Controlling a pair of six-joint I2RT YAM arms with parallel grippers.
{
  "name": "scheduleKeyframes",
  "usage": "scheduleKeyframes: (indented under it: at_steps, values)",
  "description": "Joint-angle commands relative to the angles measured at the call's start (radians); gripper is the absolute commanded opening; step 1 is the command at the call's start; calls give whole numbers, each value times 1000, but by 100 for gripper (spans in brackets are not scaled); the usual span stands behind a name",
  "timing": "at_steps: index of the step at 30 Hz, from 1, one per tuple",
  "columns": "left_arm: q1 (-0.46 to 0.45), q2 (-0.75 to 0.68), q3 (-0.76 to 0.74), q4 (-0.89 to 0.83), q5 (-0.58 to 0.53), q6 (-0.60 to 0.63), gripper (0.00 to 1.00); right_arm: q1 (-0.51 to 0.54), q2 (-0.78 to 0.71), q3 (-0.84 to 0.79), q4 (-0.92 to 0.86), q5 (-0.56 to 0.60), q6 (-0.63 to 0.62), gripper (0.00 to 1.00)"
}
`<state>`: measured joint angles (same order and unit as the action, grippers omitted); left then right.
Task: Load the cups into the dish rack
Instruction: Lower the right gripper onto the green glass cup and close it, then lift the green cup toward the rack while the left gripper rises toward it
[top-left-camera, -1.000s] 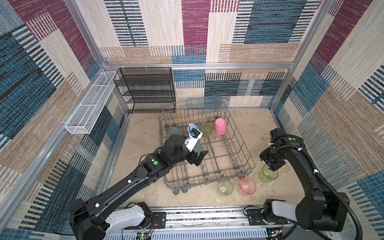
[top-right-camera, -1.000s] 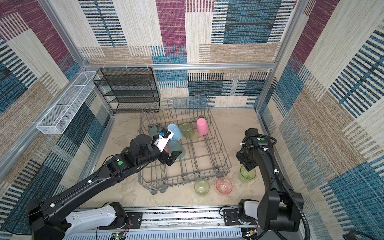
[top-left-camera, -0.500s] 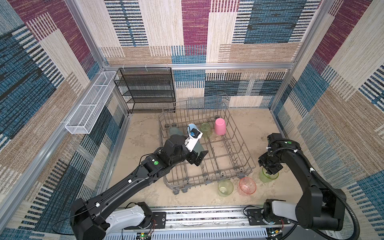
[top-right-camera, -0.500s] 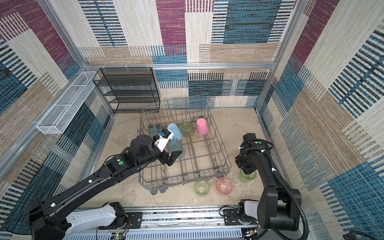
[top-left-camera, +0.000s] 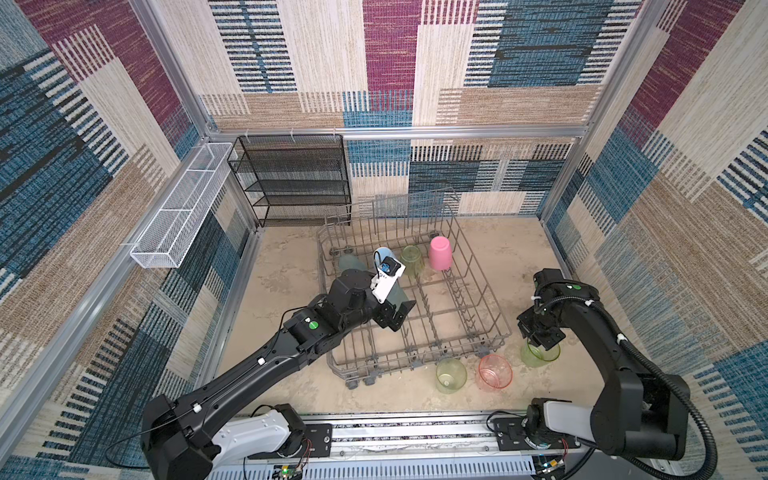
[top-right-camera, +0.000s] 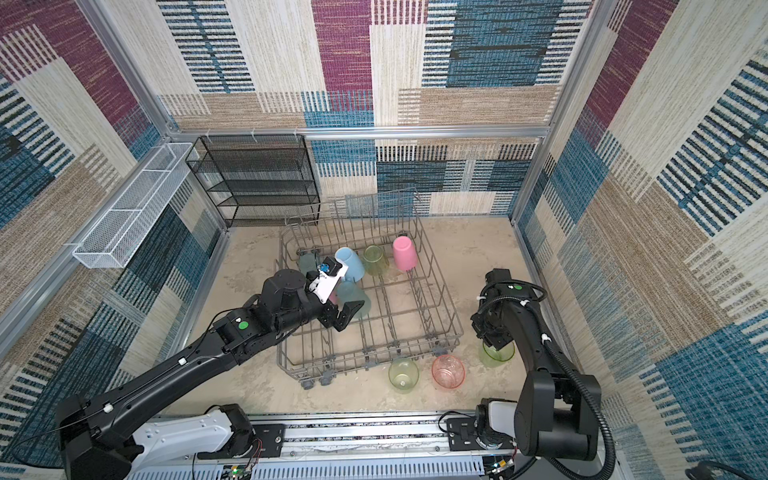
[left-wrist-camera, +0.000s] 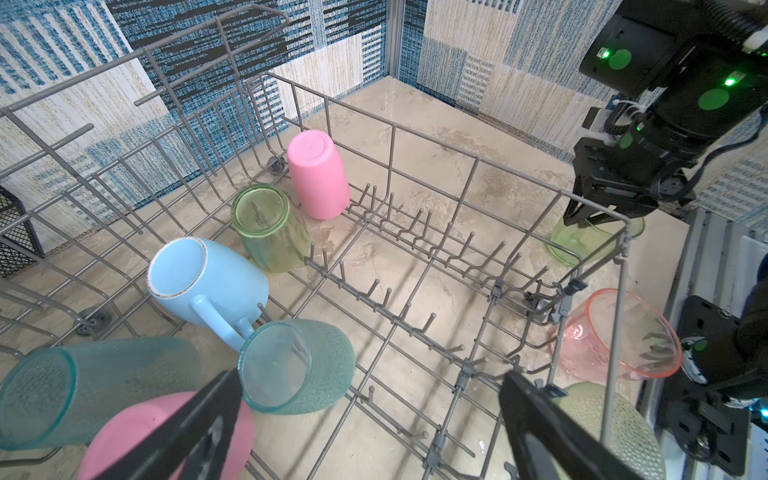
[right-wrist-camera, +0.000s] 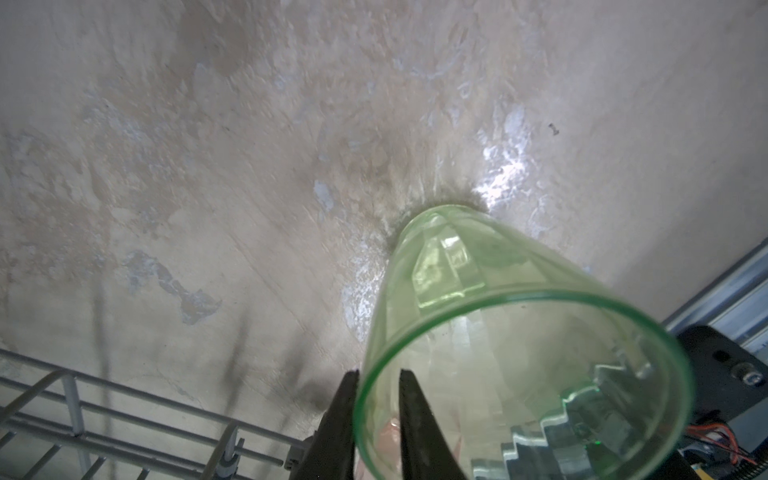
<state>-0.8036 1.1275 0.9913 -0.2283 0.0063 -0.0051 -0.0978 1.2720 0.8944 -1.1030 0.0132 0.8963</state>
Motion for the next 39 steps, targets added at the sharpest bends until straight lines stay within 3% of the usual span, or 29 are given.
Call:
scheduleKeyframes:
  at_steps: [1, 13, 30, 39]
  values:
    - [0, -1, 0, 25, -2, -13, 100, 0, 0, -9, 18, 31, 16, 18]
    - [0, -4, 3, 25, -1, -18, 100, -2, 16, 14, 24, 55, -11, 7]
    - [0, -5, 6, 26, 2, -22, 100, -2, 40, 226, 5, 100, -97, 3]
    - [0, 2, 7, 26, 5, -27, 100, -1, -35, 284, 113, 64, -206, 6]
